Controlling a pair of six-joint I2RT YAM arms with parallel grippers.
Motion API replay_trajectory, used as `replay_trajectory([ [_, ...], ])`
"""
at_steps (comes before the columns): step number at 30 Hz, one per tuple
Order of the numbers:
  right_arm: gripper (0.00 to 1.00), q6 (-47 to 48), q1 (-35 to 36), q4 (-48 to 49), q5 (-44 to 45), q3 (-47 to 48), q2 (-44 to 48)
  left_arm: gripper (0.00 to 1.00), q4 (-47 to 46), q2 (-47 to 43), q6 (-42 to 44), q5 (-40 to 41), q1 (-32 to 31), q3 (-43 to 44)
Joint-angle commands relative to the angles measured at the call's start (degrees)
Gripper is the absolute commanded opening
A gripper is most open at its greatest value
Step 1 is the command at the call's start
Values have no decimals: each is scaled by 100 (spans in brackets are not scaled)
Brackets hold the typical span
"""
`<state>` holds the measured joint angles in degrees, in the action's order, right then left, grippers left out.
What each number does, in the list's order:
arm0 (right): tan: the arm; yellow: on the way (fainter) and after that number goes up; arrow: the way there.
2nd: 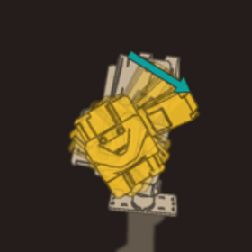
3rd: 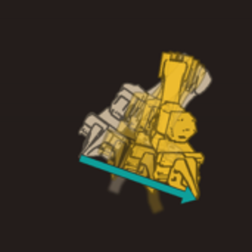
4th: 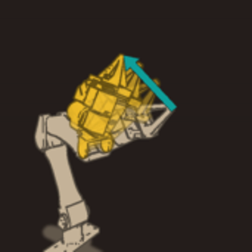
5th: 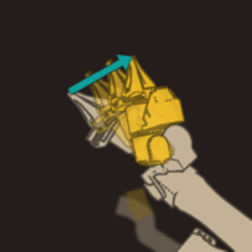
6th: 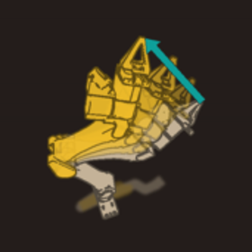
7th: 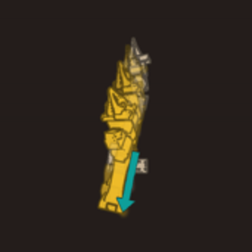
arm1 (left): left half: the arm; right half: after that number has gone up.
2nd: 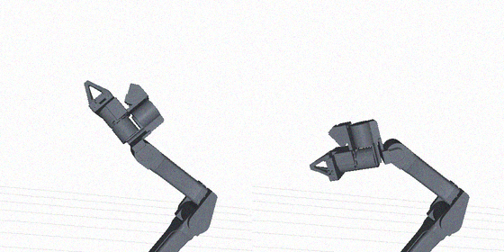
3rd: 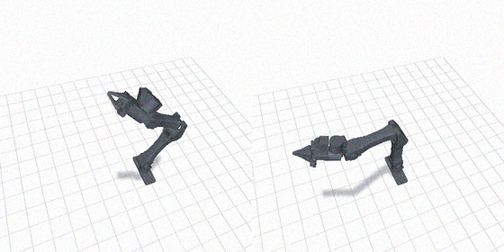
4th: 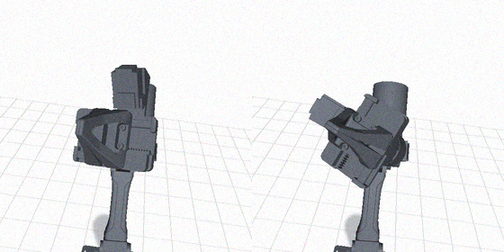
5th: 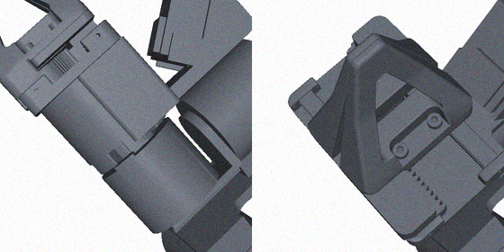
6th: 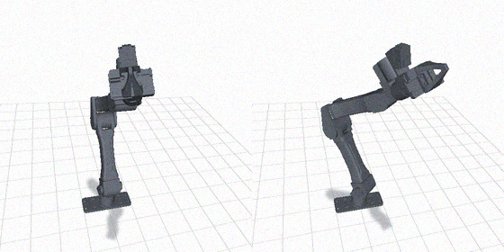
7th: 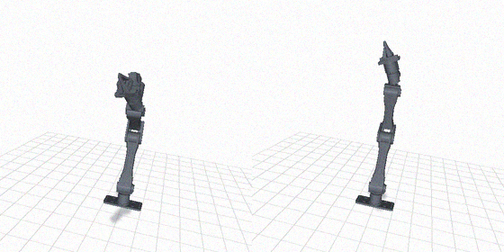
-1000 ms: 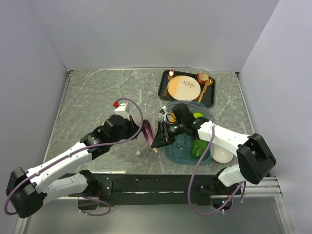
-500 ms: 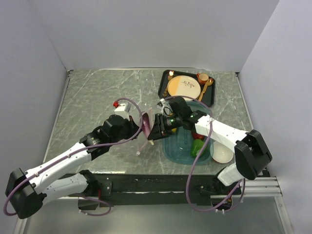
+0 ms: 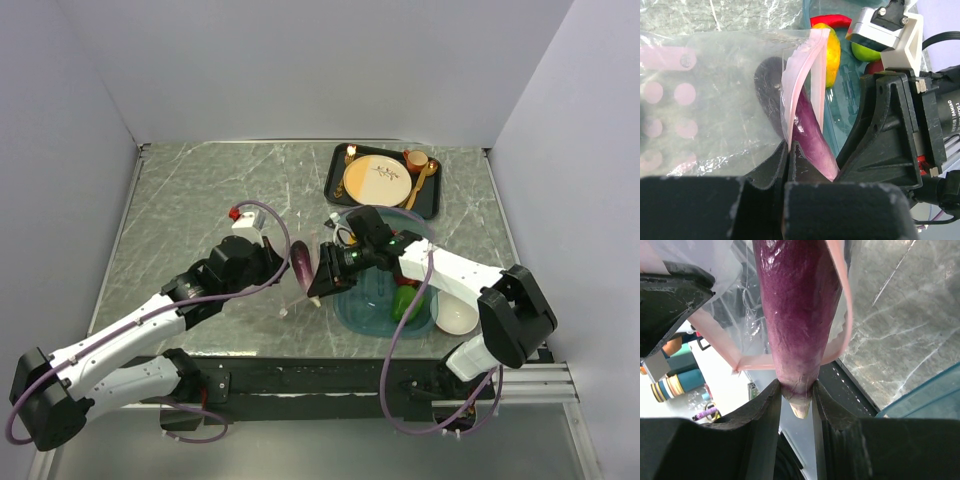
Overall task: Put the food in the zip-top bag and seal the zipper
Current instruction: Place the fake vegetable in the zipper food storage bag, then pick up the fake fruit from the bin.
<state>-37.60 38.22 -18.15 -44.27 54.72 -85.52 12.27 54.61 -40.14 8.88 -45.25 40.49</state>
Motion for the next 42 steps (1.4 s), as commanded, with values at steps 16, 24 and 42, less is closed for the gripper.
replay_trajectory([
  [16,43,438,125,-628,111,742,-79,1,-50,155,-55,140,-80,249],
  [24,44,447,125,-821,890,759,193,1,-15,94,-99,245,-80,240],
  [42,73,-704,-384,-1367,4788,-154,1880,1,144,375,-292,351,-80,583],
])
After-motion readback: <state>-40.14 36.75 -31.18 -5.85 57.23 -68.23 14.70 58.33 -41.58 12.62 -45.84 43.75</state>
